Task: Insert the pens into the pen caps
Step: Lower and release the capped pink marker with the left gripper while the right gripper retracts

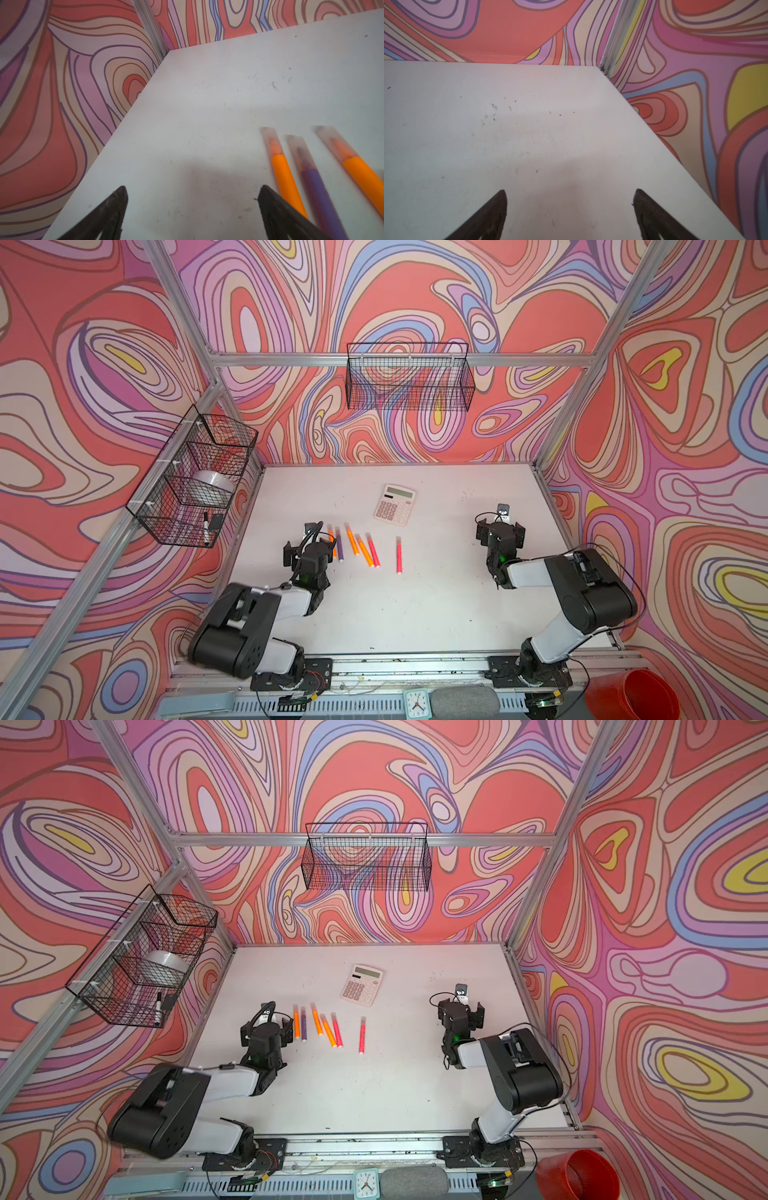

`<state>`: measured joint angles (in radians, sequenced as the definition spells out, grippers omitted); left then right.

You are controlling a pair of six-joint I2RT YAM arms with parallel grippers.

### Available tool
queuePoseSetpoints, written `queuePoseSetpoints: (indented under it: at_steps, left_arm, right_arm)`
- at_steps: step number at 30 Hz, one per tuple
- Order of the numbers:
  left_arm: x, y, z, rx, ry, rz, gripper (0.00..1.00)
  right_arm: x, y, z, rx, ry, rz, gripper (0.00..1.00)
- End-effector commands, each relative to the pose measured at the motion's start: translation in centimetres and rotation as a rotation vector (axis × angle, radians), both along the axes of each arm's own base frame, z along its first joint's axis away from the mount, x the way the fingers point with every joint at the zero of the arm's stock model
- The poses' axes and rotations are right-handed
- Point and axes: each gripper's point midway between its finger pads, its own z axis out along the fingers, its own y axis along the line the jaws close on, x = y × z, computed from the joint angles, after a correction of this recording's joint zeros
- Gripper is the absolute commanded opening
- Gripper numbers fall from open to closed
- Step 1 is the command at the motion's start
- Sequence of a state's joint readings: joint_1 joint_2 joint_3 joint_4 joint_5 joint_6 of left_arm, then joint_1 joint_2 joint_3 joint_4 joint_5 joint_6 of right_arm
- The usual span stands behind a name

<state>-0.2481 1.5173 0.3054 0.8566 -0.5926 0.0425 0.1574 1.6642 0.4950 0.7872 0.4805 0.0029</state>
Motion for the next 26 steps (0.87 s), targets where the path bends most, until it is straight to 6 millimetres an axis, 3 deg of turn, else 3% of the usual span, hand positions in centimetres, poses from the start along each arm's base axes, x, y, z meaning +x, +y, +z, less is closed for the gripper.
queuePoseSetpoints:
  at_steps: [1, 3, 5, 26]
  left_arm:
    - [2.9, 0.0, 2.7, -0.113, -0.056, -0.074, 1.0]
    - [3.9, 0.3, 1.7, -0.255, -0.091, -0.185, 1.0]
    - [3.0, 0.0, 1.3, -0.26, -0.091, -0.209, 1.0]
    - [3.7, 0.2, 1.1, -0.25, -0.067, -0.188, 1.0]
  right_arm:
    - [1.3, -0.8, 0.5, 0.188, -0.099, 0.154, 0.98]
    - [0.7, -1.1, 0.6, 0.187, -0.128, 0.155, 0.98]
    - [0.9, -1.1, 0.8, 0.179, -0.133, 0.159, 0.98]
    - [1.1, -1.1, 0.6, 0.17, -0.119, 0.146, 0.98]
